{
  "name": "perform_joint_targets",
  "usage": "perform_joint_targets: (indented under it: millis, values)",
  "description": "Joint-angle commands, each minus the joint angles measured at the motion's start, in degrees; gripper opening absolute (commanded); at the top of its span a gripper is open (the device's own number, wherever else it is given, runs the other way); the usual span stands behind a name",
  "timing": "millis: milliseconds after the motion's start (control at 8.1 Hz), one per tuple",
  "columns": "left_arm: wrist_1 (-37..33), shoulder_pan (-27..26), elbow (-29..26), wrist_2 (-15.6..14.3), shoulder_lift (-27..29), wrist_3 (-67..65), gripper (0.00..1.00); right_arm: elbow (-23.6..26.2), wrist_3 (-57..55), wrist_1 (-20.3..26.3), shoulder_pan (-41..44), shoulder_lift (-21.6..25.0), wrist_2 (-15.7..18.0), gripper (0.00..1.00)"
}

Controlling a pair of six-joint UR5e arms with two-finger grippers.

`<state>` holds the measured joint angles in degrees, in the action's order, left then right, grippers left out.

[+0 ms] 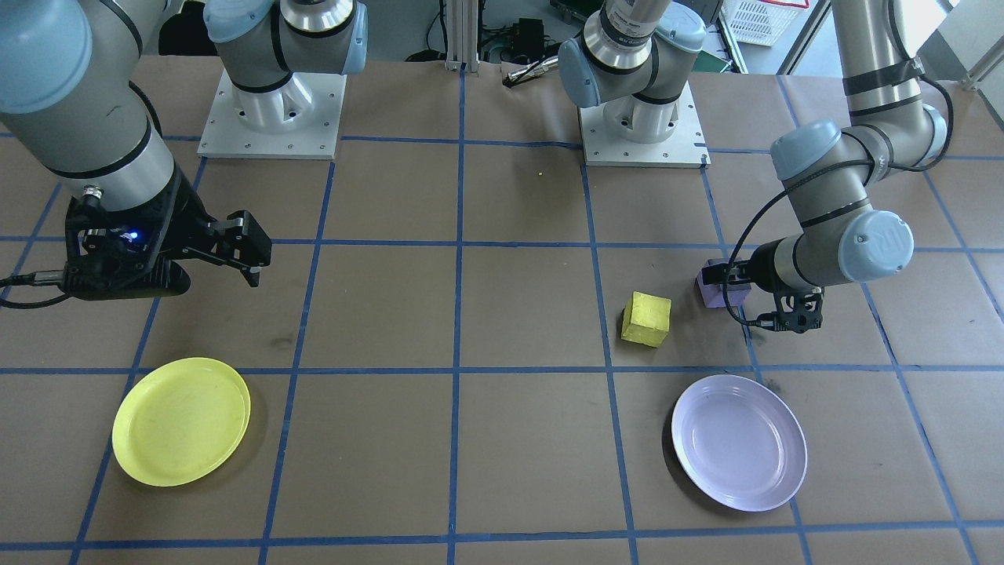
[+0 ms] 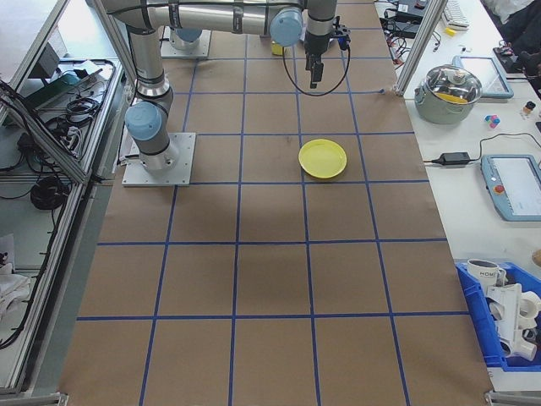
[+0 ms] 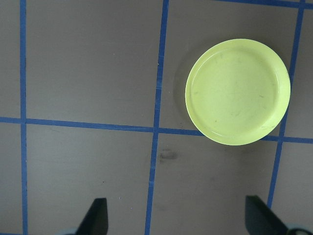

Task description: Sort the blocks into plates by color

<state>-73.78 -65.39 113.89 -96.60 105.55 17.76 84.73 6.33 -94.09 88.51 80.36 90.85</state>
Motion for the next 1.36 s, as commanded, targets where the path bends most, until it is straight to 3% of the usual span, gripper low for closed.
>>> perform_joint_targets:
  millis: [0,124,371,494,618,741,865,988,1112,1235]
  values:
    - [0.04,0.00,-0.07,0.27,0.01,0.08,0.52,0.00,-0.09,-0.13,0.00,-0.11,0.47,1.00]
    - [0.04,0.09,-0.07,0.27,0.01,0.17,0.36,0.09,0.86,-0.13,-0.09,-0.11,0.73,1.00]
    - [-0.92,0.00,-0.60,0.18,-0.77,0.70,0.16,0.09,0.00,-0.13,-0.09,-0.11,0.65,1.00]
    - [-1.10,-0.09,-0.78,0.27,-1.30,0.35,0.00,0.09,-0.01,-0.05,-0.09,-0.11,0.47,1.00]
    - [-2.67,0.00,-1.39,0.18,-1.57,0.44,0.00,0.09,0.17,-0.13,-0.09,-0.11,0.56,1.00]
    - [-4.51,-0.09,-5.74,0.09,-2.27,1.13,0.00,0.09,0.17,-0.13,-0.09,-0.11,0.38,1.00]
    - [-10.01,-0.09,-13.62,0.35,-0.97,1.23,0.00,0.09,0.00,-0.05,-0.09,-0.11,0.56,1.00]
    - [-13.20,-1.31,-21.09,2.53,2.78,1.40,0.00,0.09,-0.01,-0.04,0.00,-0.11,0.47,1.00]
    - [-13.84,-2.80,-27.69,5.34,6.39,1.58,0.00,0.09,0.69,-0.04,-0.09,-0.11,0.56,1.00]
    - [-14.46,-4.90,-32.20,5.98,8.77,1.14,0.00,0.09,1.04,0.13,-0.09,-0.11,0.56,1.00]
